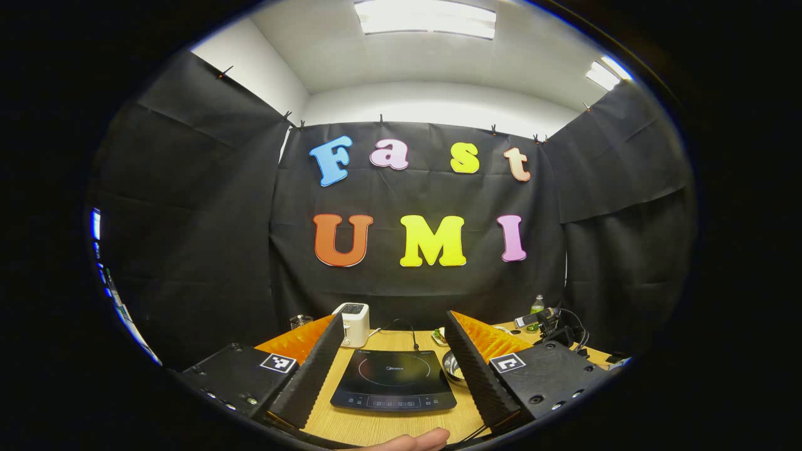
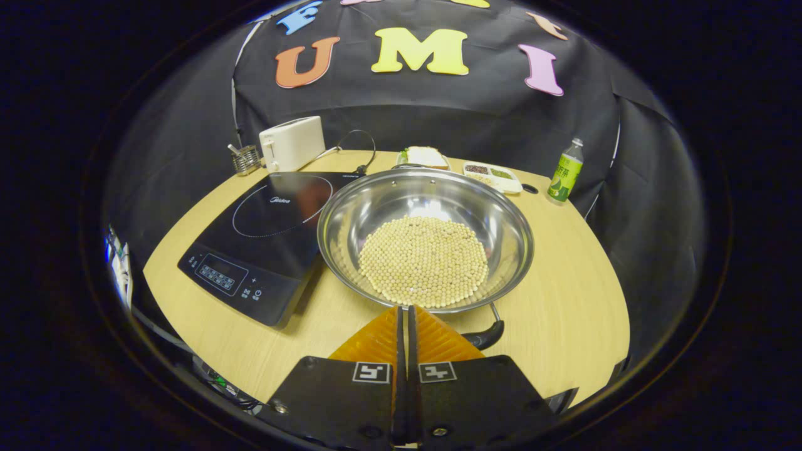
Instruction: First push the handle of the pot to place it horizontally, then grasp the pot with both hands and set it on the induction cooktop.
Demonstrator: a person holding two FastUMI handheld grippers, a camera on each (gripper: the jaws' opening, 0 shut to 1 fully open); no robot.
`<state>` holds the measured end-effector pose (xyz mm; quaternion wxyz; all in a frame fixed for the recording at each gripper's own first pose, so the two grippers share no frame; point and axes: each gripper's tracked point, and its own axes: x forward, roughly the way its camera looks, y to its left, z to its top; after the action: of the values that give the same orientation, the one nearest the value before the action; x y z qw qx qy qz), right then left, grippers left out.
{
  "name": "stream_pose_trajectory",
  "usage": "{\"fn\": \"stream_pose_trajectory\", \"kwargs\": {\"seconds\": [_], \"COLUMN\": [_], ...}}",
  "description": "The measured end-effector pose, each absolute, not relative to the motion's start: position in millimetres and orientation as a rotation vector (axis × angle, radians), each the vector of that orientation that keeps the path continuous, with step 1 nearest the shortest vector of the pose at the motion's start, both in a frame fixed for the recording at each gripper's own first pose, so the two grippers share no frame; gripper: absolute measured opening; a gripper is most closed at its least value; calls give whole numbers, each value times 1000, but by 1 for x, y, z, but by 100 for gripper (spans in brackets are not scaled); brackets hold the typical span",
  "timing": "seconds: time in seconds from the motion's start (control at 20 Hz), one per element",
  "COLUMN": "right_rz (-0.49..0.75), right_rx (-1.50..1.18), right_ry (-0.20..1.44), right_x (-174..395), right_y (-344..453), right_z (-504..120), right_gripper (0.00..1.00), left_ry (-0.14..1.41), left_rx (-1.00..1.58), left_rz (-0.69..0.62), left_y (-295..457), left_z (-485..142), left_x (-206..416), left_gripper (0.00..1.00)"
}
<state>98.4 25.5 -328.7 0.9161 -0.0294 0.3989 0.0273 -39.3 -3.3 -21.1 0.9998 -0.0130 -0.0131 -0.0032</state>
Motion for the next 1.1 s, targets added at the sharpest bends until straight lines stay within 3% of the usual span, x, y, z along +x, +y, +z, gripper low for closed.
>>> {"fn": "stream_pose_trajectory", "kwargs": {"seconds": [0.1,0.15,0.55,0.6,0.65,0.8,0.85,0.9,1.1], "right_rz": [26,25,-30,-34,-35,-27,-19,-13,-10], "right_rx": [-79,-77,-53,-48,-39,12,11,7,35], "right_ry": [811,803,789,790,791,797,804,808,828], "right_x": [100,101,109,110,111,111,109,108,105], "right_y": [12,7,-32,-36,-41,-44,-42,-41,-45], "right_z": [-327,-325,-322,-323,-324,-326,-328,-329,-328], "right_gripper": [0,4,4,4,4,4,4,1,4], "left_ry": [-24,-23,-21,-19,-15,-7,-7,-6,2], "left_rx": [-27,-25,-29,-26,-23,-11,-8,-9,-10], "left_rz": [-4,-7,-16,-15,-17,-28,-30,-32,-44], "left_y": [-2,-2,-10,-11,-14,-23,-24,-26,-30], "left_z": [-23,-23,-27,-28,-30,-33,-34,-34,-38], "left_x": [-41,-40,-38,-37,-36,-33,-34,-34,-36], "left_gripper": [96,96,96,87,96,96,87,96,96]}}
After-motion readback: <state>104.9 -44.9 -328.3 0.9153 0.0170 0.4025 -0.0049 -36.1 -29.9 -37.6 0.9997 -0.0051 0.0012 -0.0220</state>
